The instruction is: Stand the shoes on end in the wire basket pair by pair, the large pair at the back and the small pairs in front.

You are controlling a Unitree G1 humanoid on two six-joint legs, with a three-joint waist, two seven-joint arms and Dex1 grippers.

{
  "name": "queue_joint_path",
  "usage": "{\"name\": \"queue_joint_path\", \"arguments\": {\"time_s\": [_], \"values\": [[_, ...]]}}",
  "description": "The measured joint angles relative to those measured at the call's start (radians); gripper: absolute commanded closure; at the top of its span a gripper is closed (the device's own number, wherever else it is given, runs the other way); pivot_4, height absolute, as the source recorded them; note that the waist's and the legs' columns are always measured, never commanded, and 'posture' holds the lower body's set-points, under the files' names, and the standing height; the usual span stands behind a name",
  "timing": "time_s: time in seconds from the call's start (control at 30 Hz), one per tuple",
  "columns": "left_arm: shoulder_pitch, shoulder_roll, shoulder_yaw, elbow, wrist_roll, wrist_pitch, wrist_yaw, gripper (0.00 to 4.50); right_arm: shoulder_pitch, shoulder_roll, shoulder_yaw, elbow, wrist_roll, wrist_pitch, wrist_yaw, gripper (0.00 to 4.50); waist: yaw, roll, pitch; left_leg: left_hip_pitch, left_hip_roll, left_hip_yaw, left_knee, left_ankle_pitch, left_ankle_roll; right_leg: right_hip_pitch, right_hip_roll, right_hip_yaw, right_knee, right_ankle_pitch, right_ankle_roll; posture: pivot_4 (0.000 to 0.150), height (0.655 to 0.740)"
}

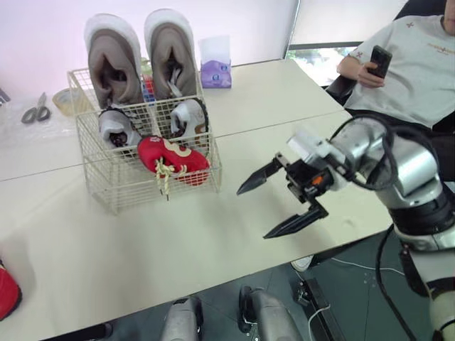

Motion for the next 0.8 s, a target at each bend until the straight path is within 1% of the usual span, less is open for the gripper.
{"name": "queue_joint_path", "arguments": {"time_s": [0.03,0.07,0.1,0.17,0.27,0.4,0.6,0.63,0.7,0.8], "values": [[0.008,-0.002,0.016,-0.001,0.001,0.034,0.006,0.06,-0.009,0.000,0.005,0.023,-0.006,-0.017,0.003,0.00,0.000,0.000,0.000,-0.001,0.003,0.000,-0.001,0.000,0.000,0.002,0.001,-0.003,-0.007,0.000,0.000,0.150,0.7400],[0.017,-0.010,0.033,-0.002,0.003,0.074,0.012,0.06,-0.023,0.000,0.019,0.056,-0.011,-0.042,0.004,0.00,0.000,0.002,0.000,-0.004,0.012,0.001,-0.001,0.000,0.000,0.003,0.003,-0.007,-0.014,0.003,-0.004,0.150,0.7400],[0.020,-0.025,0.045,-0.003,0.011,0.114,0.015,0.06,-0.033,0.000,0.038,0.087,-0.020,-0.067,0.004,0.00,-0.002,0.003,-0.001,-0.008,0.017,0.003,-0.003,0.000,0.000,0.008,0.002,-0.011,-0.021,0.006,-0.007,0.150,0.7400],[0.019,-0.055,0.046,-0.002,0.024,0.156,0.012,0.06,-0.043,0.001,0.063,0.121,-0.029,-0.095,0.005,0.00,-0.004,0.001,-0.002,-0.008,0.015,0.009,-0.002,0.000,0.000,0.002,-0.006,-0.011,-0.014,0.006,-0.006,0.150,0.7400],[-0.005,-0.106,0.036,0.011,0.059,0.189,-0.008,0.06,-0.060,-0.002,0.081,0.148,-0.020,-0.109,0.005,0.00,0.001,-0.001,-0.002,-0.002,0.006,0.017,0.000,-0.007,-0.003,-0.001,-0.015,-0.017,0.000,0.007,-0.005,0.150,0.7400],[-0.056,-0.151,-0.023,0.036,0.113,0.189,-0.052,0.06,-0.088,-0.008,0.080,0.146,0.018,-0.100,0.005,0.00,0.003,-0.001,-0.002,-0.001,0.008,0.018,-0.001,-0.009,-0.006,-0.002,-0.009,-0.019,0.003,0.005,-0.005,0.150,0.7400],[-0.135,-0.205,-0.147,0.125,0.254,0.177,-0.117,0.06,-0.076,-0.039,0.074,0.126,0.027,-0.095,0.006,0.00,0.004,-0.002,-0.002,0.002,0.009,0.019,0.003,-0.009,-0.006,-0.002,-0.009,-0.019,0.009,0.004,-0.006,0.150,0.7400],[-0.157,-0.211,-0.172,0.152,0.280,0.163,-0.131,0.29,-0.068,-0.040,0.067,0.122,0.023,-0.092,0.006,0.00,0.004,-0.002,-0.002,0.003,0.009,0.018,0.004,-0.009,-0.006,-0.001,-0.009,-0.019,0.010,0.004,-0.006,0.150,0.7400],[-0.196,-0.216,-0.213,0.199,0.329,0.141,-0.158,0.92,-0.054,-0.039,0.057,0.109,0.015,-0.085,0.005,0.00,0.003,-0.002,-0.002,0.005,0.009,0.017,0.006,-0.009,-0.007,0.000,-0.011,-0.020,0.010,0.004,-0.007,0.150,0.7400],[-0.236,-0.216,-0.256,0.236,0.385,0.119,-0.197,2.40,-0.045,-0.039,0.034,0.099,0.009,-0.075,0.003,0.00,0.003,-0.002,-0.002,0.006,0.009,0.012,0.007,-0.009,-0.007,0.001,-0.014,-0.026,0.007,0.004,-0.007,0.150,0.7400]]}}
